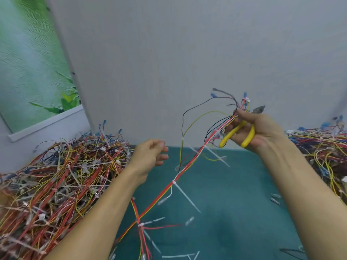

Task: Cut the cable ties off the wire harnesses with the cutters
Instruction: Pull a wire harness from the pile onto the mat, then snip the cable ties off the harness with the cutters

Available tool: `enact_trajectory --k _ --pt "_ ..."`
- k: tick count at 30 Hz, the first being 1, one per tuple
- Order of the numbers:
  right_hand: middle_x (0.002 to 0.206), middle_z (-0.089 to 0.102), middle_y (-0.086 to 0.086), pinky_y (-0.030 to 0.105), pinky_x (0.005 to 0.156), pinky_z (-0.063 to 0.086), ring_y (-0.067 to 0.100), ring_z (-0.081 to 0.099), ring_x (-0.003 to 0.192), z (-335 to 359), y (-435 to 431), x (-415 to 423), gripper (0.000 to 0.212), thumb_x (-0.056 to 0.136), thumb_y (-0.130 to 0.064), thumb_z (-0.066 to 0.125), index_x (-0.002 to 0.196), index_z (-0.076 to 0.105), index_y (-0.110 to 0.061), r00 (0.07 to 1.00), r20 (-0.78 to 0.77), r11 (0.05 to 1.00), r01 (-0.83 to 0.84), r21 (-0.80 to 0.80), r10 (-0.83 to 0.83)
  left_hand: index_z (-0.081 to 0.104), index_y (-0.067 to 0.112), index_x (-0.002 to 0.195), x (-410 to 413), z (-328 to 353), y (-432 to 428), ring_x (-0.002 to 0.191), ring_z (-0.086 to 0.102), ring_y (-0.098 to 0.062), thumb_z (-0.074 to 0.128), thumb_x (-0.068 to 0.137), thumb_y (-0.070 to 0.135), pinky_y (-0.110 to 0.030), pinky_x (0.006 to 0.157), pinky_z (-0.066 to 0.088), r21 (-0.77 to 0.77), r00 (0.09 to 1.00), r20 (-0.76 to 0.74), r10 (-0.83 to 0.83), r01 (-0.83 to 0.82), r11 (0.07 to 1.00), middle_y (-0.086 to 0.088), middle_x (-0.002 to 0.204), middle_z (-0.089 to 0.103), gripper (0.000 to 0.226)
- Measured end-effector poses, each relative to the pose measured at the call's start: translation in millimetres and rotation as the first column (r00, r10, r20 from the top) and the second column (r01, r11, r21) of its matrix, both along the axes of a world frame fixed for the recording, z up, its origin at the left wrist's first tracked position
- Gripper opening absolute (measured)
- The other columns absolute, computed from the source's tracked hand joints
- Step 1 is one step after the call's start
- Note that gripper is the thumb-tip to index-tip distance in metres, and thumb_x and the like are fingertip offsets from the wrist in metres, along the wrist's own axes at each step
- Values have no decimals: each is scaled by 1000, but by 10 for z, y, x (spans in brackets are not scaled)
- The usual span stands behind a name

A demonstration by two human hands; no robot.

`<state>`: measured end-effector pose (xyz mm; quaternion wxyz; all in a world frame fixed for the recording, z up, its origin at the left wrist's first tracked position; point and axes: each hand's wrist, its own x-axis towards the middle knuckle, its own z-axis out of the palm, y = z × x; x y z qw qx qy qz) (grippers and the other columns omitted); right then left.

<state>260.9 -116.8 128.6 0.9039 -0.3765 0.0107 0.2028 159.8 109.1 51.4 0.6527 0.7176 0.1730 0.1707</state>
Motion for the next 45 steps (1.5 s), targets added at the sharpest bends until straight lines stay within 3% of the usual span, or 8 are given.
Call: enact_trajectory --k 4,9,15,21,26,30,40,45 --pt "52 50 2 25 59 39 13 48 48 195 -190 61 21 93 -4 49 73 53 -9 994 23 992 106 62 -108 62 13 107 -180 -312 181 79 61 -15 51 97 14 -23 69 46 352 984 -175 -6 68 934 -5 99 67 14" --pt "47 49 0 23 56 41 12 49 37 271 -329 93 22 94 -7 51 73 53 -11 968 9 966 250 73 -251 63 18 110 -436 -503 533 93 59 -12 65 89 32 -23 85 44 735 880 -471 65 351 580 3 106 66 26" --pt "61 45 -3 20 53 40 8 45 34 242 -477 149 22 96 -8 48 75 53 -12 931 -23 931 365 7 -365 51 24 129 -717 -726 949 123 45 -18 52 91 52 -30 104 35 841 818 -538 204 502 204 2 134 50 47" --pt "63 47 -4 21 57 42 7 46 48 93 -489 161 18 96 -10 49 79 55 -12 939 -64 941 338 -29 -339 38 29 146 -1173 -955 1352 142 27 -21 -16 76 76 -35 116 19 872 841 -477 255 490 16 2 154 32 100" --pt "62 49 -2 21 56 42 8 48 46 15 -460 139 16 95 -8 50 81 56 -11 947 -79 950 308 -45 -311 47 25 140 -1310 -810 1809 135 41 -22 -1 89 68 -40 113 28 878 872 -418 254 460 -134 -1 149 41 82" --pt "64 49 -2 21 60 42 9 48 54 -26 -405 76 15 94 -8 50 81 56 -10 956 -92 960 273 -59 -277 8 29 151 -1273 -854 1818 143 24 -16 28 94 59 -31 117 15 865 855 -476 205 498 -66 2 158 20 67" --pt "67 50 -3 20 63 44 6 49 55 -99 -332 -195 18 95 -8 48 78 53 -10 960 -141 969 229 -90 -240 53 24 113 -1213 -671 815 109 57 -16 27 100 44 -35 87 50 877 850 -447 278 477 -50 6 119 57 36" --pt "67 50 -4 21 61 44 4 51 54 -147 -349 -336 21 96 -10 47 76 51 -10 960 -175 975 205 -88 -218 42 25 135 -939 -729 262 123 49 -20 43 92 56 -39 100 42 853 848 -520 105 508 121 4 131 52 52"
